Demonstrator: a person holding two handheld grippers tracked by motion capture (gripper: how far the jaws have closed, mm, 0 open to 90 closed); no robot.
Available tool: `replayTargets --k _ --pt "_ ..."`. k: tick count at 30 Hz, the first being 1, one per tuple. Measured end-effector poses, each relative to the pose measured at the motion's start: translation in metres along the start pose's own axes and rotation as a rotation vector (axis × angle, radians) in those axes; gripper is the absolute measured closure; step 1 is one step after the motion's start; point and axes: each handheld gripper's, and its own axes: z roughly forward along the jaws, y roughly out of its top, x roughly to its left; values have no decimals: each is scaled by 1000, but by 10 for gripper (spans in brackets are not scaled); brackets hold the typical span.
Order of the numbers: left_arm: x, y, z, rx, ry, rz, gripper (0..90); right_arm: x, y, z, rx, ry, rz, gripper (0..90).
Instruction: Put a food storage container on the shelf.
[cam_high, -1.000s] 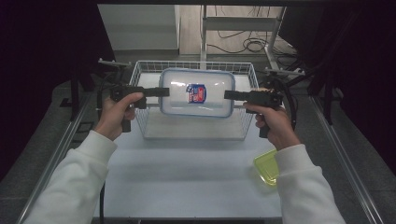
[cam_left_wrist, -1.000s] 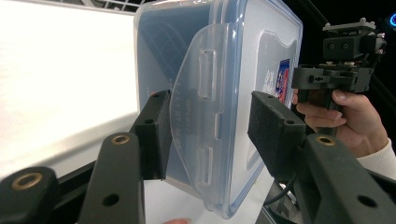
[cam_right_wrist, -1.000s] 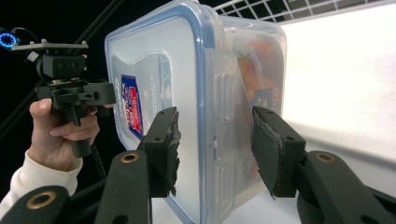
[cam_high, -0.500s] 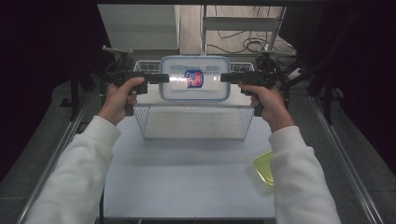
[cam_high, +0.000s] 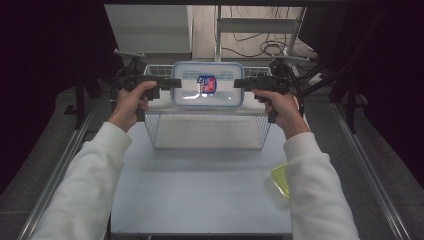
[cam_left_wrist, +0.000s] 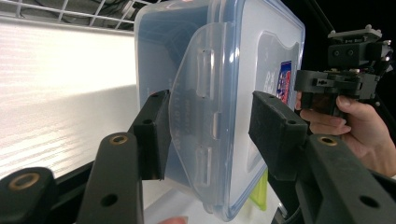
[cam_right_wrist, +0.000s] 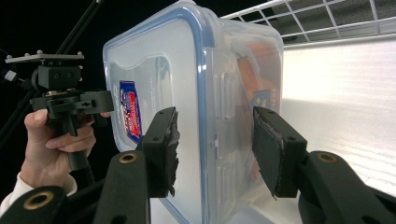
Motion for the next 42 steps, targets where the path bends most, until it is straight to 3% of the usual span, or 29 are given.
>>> replayTargets --k 4,12,24,29,36,39,42 --pt "6 3 2 -3 -15 -66 502 -4 3 3 -2 2 31 516" --pt "17 9 8 -16 -29 -158 503 -10 10 9 6 -9 104 505" --pt "29 14 18 -30 -25 -236 470 -21 15 19 -17 -32 260 490" --pt "29 14 21 -47 11 -234 453 -25 15 23 -33 -46 310 484" --pt "27 14 21 -61 23 -224 452 -23 14 23 -50 -57 316 477" --pt "24 13 22 -73 37 -194 428 -20 13 23 -84 -70 298 383" --pt "19 13 18 -118 47 -158 364 -13 9 18 -158 -97 282 361"
